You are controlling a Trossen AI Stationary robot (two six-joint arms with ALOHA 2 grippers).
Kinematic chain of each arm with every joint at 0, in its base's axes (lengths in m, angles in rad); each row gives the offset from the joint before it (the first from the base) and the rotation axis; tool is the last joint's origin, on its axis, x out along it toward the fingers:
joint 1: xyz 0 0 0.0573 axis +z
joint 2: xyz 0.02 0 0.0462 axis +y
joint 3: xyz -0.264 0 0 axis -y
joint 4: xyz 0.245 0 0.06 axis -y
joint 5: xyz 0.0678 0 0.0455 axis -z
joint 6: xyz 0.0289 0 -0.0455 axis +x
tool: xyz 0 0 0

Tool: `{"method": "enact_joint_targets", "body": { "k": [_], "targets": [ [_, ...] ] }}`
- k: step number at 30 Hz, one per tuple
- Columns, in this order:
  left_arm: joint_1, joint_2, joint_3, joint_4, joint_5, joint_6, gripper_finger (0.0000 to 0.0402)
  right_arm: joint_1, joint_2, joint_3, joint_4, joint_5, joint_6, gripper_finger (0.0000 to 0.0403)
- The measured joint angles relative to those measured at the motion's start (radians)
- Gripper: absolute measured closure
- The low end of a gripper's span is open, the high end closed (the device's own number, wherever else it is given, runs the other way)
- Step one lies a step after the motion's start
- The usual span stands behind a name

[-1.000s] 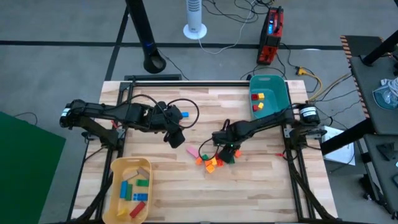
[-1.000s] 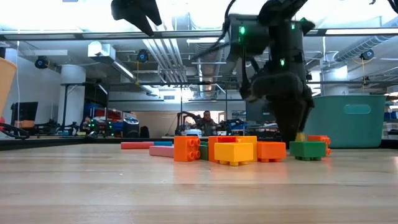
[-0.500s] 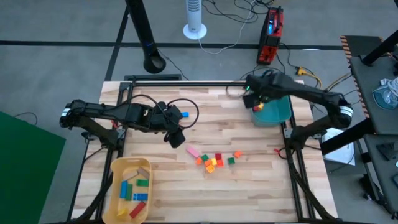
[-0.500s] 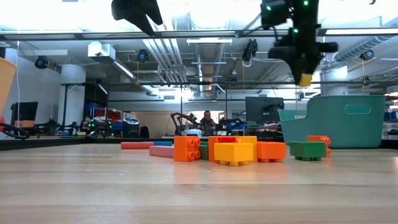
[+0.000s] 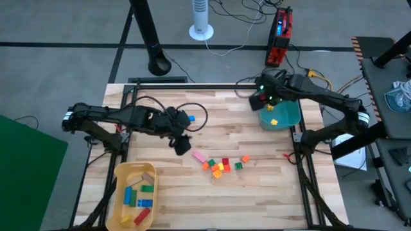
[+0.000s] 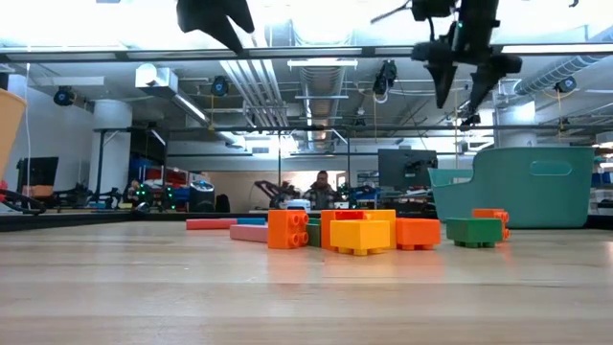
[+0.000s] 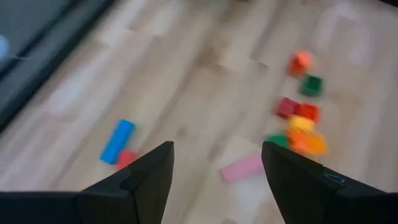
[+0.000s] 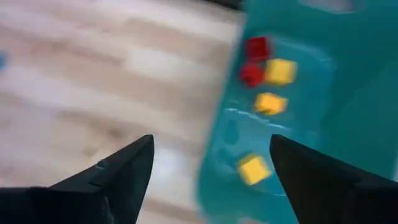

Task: Sort blocks
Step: Put the orange 4-stud game piece into the green bin

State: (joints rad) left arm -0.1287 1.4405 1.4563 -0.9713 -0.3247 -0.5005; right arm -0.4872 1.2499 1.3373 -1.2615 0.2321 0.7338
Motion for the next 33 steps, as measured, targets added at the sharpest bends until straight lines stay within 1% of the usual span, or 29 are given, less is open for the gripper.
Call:
{"method": "enact_joint_targets", "body": {
  "k": [5, 6, 7, 10, 12, 14, 17, 21, 23, 26, 28, 33],
  "targets": [
    [-0.01, 0.041, -0.01, 0.046, 0.281, 0.199, 0.0171, 0.152, 0.002, -0.012, 0.021, -0.001, 0.047, 0.0118],
    [-0.015, 0.057, -0.017, 0.043, 0.324, 0.241, 0.0171, 0.184, 0.002, -0.016, 0.021, 0.004, 0.066, 0.0122],
    [-0.022, 0.076, -0.023, 0.041, 0.343, 0.284, 0.0171, 0.218, 0.002, -0.021, 0.021, 0.014, 0.089, 0.0126],
    [-0.043, 0.14, -0.046, 0.07, 0.351, 0.413, 0.0171, 0.32, 0.002, -0.037, 0.019, 0.059, 0.168, 0.0138],
    [-0.05, 0.188, -0.072, 0.138, 0.359, 0.479, 0.0171, 0.377, 0.002, -0.043, 0.018, 0.092, 0.226, 0.0144],
    [-0.054, 0.233, -0.096, 0.207, 0.392, 0.528, 0.0171, 0.423, 0.002, -0.048, 0.018, 0.117, 0.283, 0.015],
    [-0.055, 0.272, -0.113, 0.26, 0.478, 0.607, 0.0171, 0.472, 0.002, -0.053, 0.018, 0.135, 0.352, 0.0156],
    [-0.054, 0.308, -0.156, 0.295, 0.493, 0.706, 0.0171, 0.504, 0.002, -0.062, 0.018, 0.135, 0.404, 0.0158],
    [-0.053, 0.331, -0.184, 0.342, 0.492, 0.719, 0.0171, 0.513, 0.002, -0.068, 0.018, 0.136, 0.424, 0.0155],
    [-0.053, 0.351, -0.227, 0.46, 0.487, 0.714, 0.0171, 0.525, 0.002, -0.081, 0.017, 0.136, 0.454, 0.0148],
    [-0.053, 0.362, -0.253, 0.539, 0.46, 0.687, 0.0171, 0.533, 0.002, -0.089, 0.018, 0.135, 0.475, 0.0144],
    [-0.053, 0.388, -0.287, 0.607, 0.446, 0.687, 0.0171, 0.554, 0.002, -0.097, 0.018, 0.135, 0.521, 0.0136]
  ]
}}
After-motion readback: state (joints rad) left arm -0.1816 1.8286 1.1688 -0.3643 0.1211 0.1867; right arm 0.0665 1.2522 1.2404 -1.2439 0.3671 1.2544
